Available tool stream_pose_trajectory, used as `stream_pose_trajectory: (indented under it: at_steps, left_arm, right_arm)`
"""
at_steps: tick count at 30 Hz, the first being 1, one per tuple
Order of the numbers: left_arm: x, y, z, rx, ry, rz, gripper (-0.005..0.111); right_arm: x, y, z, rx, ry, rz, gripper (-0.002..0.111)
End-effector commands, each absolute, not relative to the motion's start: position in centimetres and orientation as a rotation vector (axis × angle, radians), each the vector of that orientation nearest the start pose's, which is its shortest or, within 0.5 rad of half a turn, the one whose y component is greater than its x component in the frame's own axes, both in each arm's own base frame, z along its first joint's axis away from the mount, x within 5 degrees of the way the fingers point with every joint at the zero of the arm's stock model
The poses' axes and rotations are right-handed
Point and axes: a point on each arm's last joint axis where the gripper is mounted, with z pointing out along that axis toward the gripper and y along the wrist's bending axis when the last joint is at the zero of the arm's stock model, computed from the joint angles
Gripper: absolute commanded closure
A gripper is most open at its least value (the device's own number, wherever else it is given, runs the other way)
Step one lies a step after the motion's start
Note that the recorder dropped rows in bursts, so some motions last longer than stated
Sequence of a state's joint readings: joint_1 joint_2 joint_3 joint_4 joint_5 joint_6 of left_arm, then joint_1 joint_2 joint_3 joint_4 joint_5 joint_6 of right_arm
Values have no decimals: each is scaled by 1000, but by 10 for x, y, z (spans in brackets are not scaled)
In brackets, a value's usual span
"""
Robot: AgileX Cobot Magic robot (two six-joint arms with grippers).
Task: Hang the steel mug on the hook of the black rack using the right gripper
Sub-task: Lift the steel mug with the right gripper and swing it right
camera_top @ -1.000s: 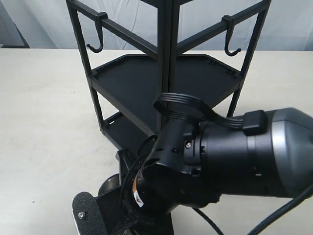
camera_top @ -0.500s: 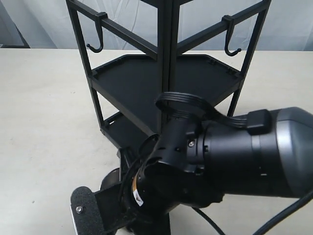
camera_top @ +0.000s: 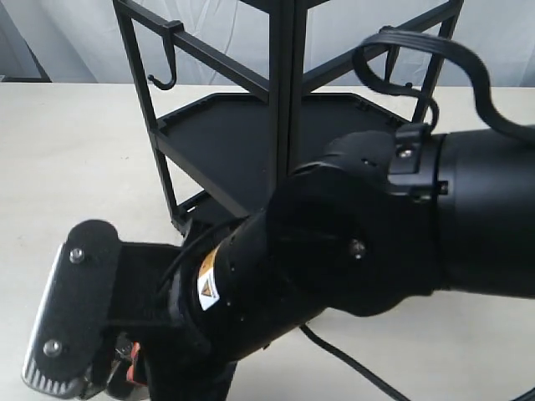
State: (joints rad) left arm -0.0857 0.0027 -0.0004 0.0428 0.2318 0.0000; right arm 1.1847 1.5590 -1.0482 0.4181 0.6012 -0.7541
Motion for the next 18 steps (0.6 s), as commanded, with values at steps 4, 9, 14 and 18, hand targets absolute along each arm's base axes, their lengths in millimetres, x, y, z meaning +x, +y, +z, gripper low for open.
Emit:
stream_pose_trajectory:
  at_steps: [4,9,14,18]
  left_arm:
    - [55,-4,192,109,1712,-25,105]
    - [55,-4,192,109,1712,-25,105]
    - [55,-4,192,109,1712,-25,105]
    - [55,-4,192,109,1712,-25,105]
  right_arm:
    - [129,310,274,-1282,2106,1009,109]
    - [148,312,289,-823,2202,1243,109]
    - [156,314,297,-474,2251,1402,109]
    - [162,313,300,-235,2265,1461,109]
